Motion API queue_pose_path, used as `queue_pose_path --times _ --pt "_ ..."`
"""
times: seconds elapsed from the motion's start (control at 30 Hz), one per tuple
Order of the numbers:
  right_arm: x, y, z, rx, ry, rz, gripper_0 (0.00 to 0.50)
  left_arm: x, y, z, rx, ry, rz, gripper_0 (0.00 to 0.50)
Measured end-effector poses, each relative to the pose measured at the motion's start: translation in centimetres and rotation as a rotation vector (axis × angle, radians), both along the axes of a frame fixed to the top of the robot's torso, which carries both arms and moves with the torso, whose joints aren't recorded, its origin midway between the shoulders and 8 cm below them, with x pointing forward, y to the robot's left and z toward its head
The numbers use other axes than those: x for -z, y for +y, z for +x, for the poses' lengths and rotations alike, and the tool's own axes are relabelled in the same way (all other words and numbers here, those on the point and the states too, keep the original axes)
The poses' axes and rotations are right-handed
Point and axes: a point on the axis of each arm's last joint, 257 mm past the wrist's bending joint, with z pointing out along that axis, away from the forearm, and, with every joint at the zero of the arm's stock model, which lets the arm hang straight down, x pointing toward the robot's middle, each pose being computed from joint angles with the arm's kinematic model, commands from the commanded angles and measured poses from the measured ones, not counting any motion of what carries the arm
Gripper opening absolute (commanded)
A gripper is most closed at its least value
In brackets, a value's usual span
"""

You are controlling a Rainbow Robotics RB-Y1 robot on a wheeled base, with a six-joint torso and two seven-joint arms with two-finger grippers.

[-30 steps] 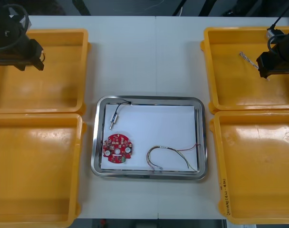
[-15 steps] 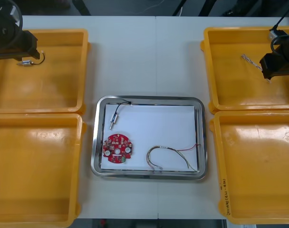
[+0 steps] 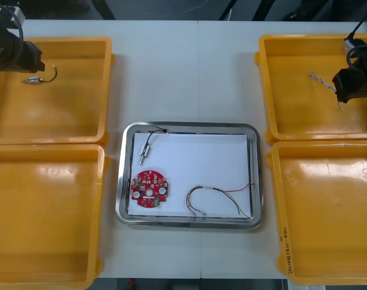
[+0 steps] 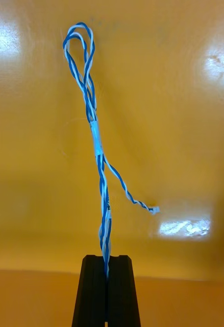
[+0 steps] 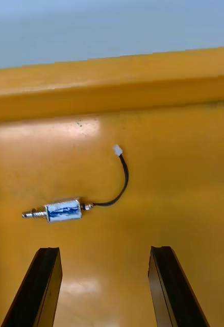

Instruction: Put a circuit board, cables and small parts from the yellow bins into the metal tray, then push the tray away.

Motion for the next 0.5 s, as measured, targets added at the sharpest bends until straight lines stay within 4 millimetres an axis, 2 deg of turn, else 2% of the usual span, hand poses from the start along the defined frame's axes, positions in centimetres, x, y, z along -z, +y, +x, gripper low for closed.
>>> queue_pose_path --times 0.1,0.4,0.43,0.47,0.5 --pt "-0.1 -0.2 -0.1 0.008 -0.008 -0.005 0.0 0.0 0.5 0.6 0.045 -0.025 0.051 0.5" --pt "0.1 -0.1 -0.3 0.023 -0.004 0.001 0.009 0.2 1.6 1.6 0.015 -0.073 0.047 0.5" --pt "0.1 -0.1 -0.3 0.023 -0.004 0.002 0.05 0.4 1.8 1.6 0.012 -0.072 0.045 0.5" --pt "0.2 0.0 -0.3 0.023 -0.005 0.003 0.139 0.6 1.9 1.6 0.009 -0.07 0.043 0.5" --pt "0.2 0.0 -0.3 0.024 -0.005 0.005 0.191 0.7 2.0 1.6 0.008 -0.068 0.04 0.5"
